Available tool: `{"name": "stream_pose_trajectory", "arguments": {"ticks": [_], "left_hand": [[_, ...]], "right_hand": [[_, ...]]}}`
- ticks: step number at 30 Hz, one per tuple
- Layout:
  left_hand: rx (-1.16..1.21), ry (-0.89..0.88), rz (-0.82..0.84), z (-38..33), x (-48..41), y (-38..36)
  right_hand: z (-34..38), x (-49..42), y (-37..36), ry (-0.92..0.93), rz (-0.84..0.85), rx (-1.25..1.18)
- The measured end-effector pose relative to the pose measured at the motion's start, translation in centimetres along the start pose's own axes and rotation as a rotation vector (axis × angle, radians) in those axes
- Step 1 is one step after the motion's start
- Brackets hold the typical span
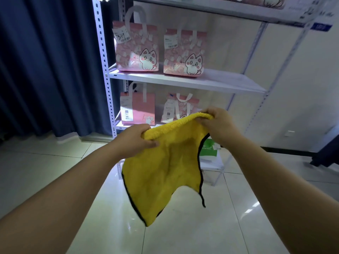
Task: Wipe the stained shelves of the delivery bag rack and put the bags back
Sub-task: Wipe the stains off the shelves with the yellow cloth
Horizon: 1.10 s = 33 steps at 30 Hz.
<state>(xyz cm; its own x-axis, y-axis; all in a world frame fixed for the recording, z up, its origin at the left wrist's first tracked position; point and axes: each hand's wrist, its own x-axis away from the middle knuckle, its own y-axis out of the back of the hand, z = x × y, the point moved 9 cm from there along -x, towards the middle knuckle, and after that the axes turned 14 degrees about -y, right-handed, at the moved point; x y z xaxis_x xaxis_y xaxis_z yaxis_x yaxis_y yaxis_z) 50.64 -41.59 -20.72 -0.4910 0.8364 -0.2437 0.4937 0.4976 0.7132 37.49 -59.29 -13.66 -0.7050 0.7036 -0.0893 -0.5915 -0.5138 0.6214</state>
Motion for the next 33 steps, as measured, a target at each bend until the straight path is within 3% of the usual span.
{"name": "stream_pose_trajectory", "arguments": {"ticks": [7, 17, 22, 28, 33], "left_hand": [[-0.070, 0.034, 0.062, 0.5, 0.4, -2.2], [-0.081, 0.117, 0.016, 2.7, 1.6, -1.3], [-0.073, 0.183, -0.159, 3.4, 1.8, 0.6], [0.068, 0.213, -0.213, 3.8, 2.6, 1.4], [0.139, 0.234, -0.229, 3.6, 2.9, 0.8]], "right_hand": [[-2.7, -0.9, 2.9, -0.116, -0.086, -0.100], [-5.5, -1.5, 4.1, -0.209, -0.213, -0.096], [-6.9, -1.9, 3.1, -0.288, -0.156, -0.050], [-7.4, -1.8, 2.0, -0.319, -0.045, -0.157], [-7.0, -1.5, 0.8, -0.259, 0.036, -0.099]]}}
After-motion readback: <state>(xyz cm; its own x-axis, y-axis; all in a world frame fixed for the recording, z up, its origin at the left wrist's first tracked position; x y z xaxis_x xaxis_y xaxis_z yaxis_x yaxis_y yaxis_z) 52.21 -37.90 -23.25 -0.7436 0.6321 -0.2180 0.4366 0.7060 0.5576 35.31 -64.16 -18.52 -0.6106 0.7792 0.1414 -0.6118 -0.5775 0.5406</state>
